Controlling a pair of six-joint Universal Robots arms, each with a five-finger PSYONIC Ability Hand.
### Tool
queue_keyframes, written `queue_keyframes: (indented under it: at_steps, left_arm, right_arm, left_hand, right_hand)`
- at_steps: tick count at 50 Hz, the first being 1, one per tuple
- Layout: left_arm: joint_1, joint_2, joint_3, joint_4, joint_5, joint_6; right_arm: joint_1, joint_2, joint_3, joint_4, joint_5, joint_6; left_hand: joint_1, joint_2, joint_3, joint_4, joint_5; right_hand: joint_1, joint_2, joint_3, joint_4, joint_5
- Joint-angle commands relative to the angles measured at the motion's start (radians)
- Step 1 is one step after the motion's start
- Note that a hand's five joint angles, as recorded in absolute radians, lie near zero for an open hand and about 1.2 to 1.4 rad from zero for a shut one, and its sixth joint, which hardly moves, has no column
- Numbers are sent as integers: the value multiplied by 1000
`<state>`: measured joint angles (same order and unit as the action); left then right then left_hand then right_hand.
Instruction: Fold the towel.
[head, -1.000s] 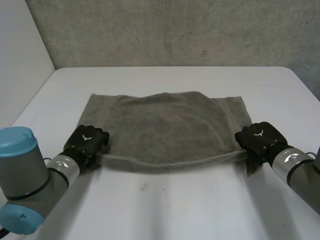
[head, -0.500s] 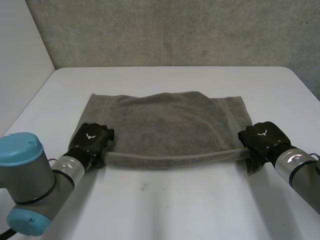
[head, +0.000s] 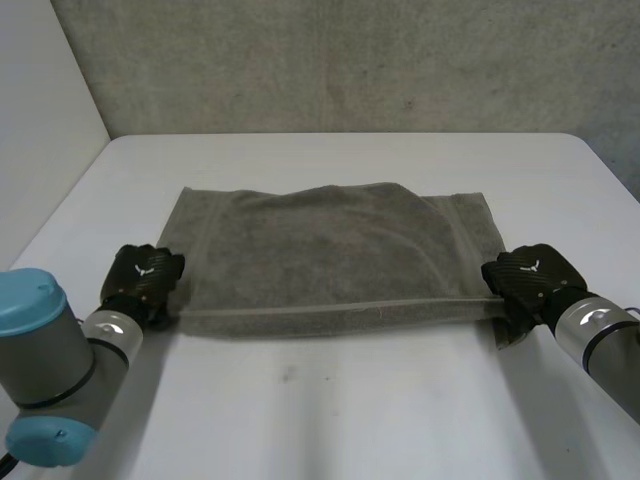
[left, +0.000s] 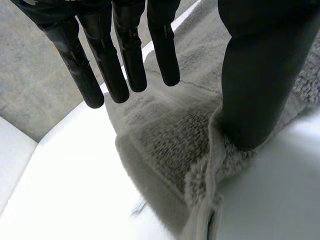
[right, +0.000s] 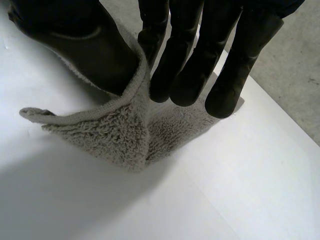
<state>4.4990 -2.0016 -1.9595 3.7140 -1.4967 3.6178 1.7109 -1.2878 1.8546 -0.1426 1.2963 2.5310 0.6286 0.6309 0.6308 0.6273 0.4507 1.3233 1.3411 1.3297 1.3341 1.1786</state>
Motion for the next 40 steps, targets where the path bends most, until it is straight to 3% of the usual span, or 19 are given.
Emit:
queue_keyframes:
  at_steps: [1, 4, 12, 17, 19, 20, 22, 25, 27, 33, 36, 38, 40]
  left_arm:
    - [5, 47, -61, 0, 13, 35]
    - [5, 72, -84, -2, 15, 35]
    - [2, 155, -136, -14, 18, 36]
    - [3, 254, -191, -86, 18, 38]
    - [25, 375, -232, -181, 21, 38]
    - [25, 376, -233, -181, 21, 38]
    - [35, 437, -251, -238, 32, 36]
    - [49, 547, -266, -342, 89, 35]
    - [72, 618, -268, -408, 169, 33]
    - [129, 629, -245, -424, 250, 35]
    - [144, 561, -183, -382, 256, 28]
    - [131, 422, -98, -333, 242, 30]
    - [112, 362, -44, -319, 233, 28]
  right_arm:
    - [-2, -1, -3, 0, -2, 0]
    - [0, -2, -3, 3, -3, -3]
    - [0, -33, -12, 61, 3, -23]
    - [-16, -99, -34, 252, -14, -104]
    - [-57, -139, -31, 409, -46, -229]
    - [-57, -139, -31, 410, -46, -230]
    - [-100, -189, -12, 587, -69, -399]
    - [-122, -219, -5, 678, -86, -483]
    - [-180, -263, -20, 791, -113, -601]
    - [-211, -268, -126, 773, -178, -601]
    - [-206, -189, -195, 719, -195, -560]
    - [-185, -57, -279, 645, -160, -548]
    - [-159, -12, -317, 617, -131, -546]
  left_hand:
    - [455, 453, 453, 456, 459]
    - [766, 764, 764, 768, 770]
    - [768, 765, 765, 769, 771]
    - [768, 765, 765, 769, 771]
    - [768, 765, 765, 769, 771]
    - [768, 765, 765, 769, 771]
    - [768, 765, 765, 769, 771]
    - [768, 765, 765, 769, 771]
    - [768, 765, 765, 769, 771]
    - [768, 765, 765, 769, 771]
    - [768, 765, 765, 769, 771]
    - [768, 765, 765, 769, 771]
    - [768, 765, 765, 769, 771]
  right_hand:
    - [73, 55, 67, 62, 43]
    - [73, 55, 67, 62, 43]
    - [73, 55, 67, 62, 43]
    - [73, 55, 67, 62, 43]
    - [73, 55, 67, 62, 43]
    - [73, 55, 67, 62, 43]
    - [73, 55, 67, 62, 43]
    - [73, 55, 67, 62, 43]
    - [73, 55, 67, 62, 43]
    - [73, 55, 67, 62, 43]
    - [73, 55, 67, 62, 43]
    - [73, 55, 67, 62, 43]
    - [73, 55, 67, 62, 43]
